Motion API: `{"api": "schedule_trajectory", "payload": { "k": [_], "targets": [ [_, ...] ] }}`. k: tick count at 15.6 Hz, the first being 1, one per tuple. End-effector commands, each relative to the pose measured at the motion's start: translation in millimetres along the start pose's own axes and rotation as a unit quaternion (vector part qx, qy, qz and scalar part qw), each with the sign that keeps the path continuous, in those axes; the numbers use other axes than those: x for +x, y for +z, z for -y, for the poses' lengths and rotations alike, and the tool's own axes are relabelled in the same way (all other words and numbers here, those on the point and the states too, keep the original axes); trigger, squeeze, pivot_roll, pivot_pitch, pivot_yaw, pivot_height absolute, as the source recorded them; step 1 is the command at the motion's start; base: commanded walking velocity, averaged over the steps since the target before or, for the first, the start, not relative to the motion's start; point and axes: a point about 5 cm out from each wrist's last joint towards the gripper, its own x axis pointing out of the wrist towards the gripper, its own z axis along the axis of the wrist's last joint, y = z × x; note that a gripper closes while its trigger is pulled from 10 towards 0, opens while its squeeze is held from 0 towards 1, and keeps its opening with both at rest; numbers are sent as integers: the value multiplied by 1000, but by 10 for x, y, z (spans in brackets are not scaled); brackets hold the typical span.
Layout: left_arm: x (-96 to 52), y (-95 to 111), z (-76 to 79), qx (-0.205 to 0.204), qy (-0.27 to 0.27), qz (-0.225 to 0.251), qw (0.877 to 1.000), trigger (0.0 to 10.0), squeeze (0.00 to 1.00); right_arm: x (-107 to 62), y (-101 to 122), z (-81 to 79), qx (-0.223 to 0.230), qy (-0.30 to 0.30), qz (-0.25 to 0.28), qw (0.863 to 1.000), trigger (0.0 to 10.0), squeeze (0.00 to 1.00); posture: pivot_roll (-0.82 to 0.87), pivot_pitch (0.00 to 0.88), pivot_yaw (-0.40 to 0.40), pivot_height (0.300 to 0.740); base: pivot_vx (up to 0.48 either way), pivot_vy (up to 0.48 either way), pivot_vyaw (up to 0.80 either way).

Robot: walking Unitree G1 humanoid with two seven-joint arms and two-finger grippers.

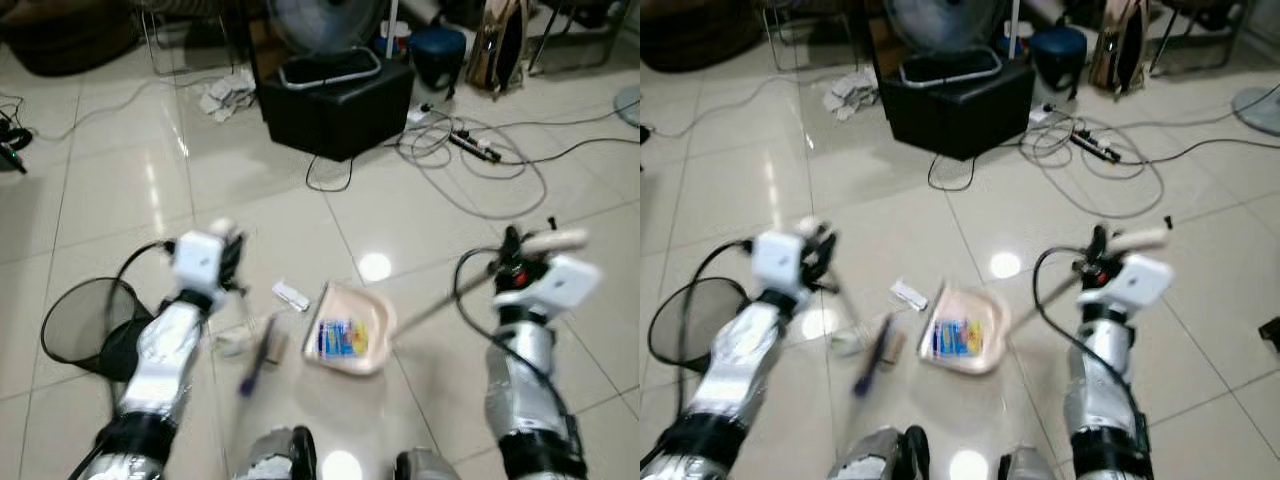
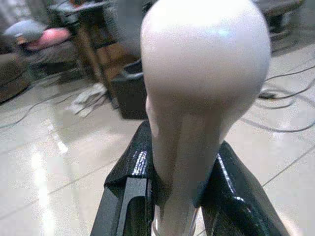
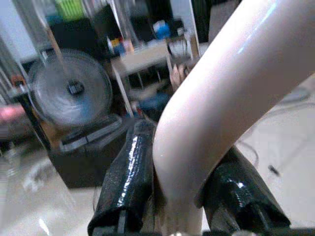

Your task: Sweep floor

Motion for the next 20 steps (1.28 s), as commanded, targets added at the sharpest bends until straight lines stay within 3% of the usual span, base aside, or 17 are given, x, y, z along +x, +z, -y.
{"api": "schedule_trajectory", "payload": {
  "k": [1, 3, 5, 7, 8, 11, 14, 20],
  "targets": [
    [-88, 37, -148, 8, 32, 18, 999, 10000, 0, 58, 235, -107, 33, 15, 34, 999, 10000, 0, 0, 71, 69, 740, 0, 0, 0],
    [-236, -42, -265, 20, 63, 4, 998, 10000, 0, 136, 503, -220, 77, 39, 42, 995, 10000, 0, -17, 55, 74, 740, 0, 0, 0],
    [-279, -48, -308, 17, 69, 3, 997, 10000, 0, 173, 642, -289, 98, 54, 39, 993, 10000, 0, -24, 47, 81, 740, 0, 0, 0],
    [-357, 1, -365, 20, 72, 8, 997, 10000, 0, 301, 916, -356, 161, 46, 54, 984, 10000, 0, -27, 39, 88, 740, 0, 0, 0],
    [-398, 16, -380, 24, 77, 10, 997, 10000, 0, 367, 1035, -414, 168, 56, 53, 983, 10000, 0, -24, 34, 90, 740, 0, 0, 0],
    [-406, 89, -336, 48, 73, 14, 996, 10000, 0, 509, 1237, -597, 128, 102, 39, 986, 10000, 0, -19, 15, 90, 740, 0, 0, 800],
    [-307, 174, -257, 28, 86, 18, 996, 10000, 0, 610, 1330, -667, 116, 113, 28, 986, 10000, 0, -12, 0, 78, 740, 0, 0, 800],
    [-258, 192, -178, 38, 66, 8, 997, 10000, 0, 614, 1271, -693, 109, 109, 5, 988, 10000, 0, -19, 0, 94, 740, 0, 0, 800]
  ]
}}
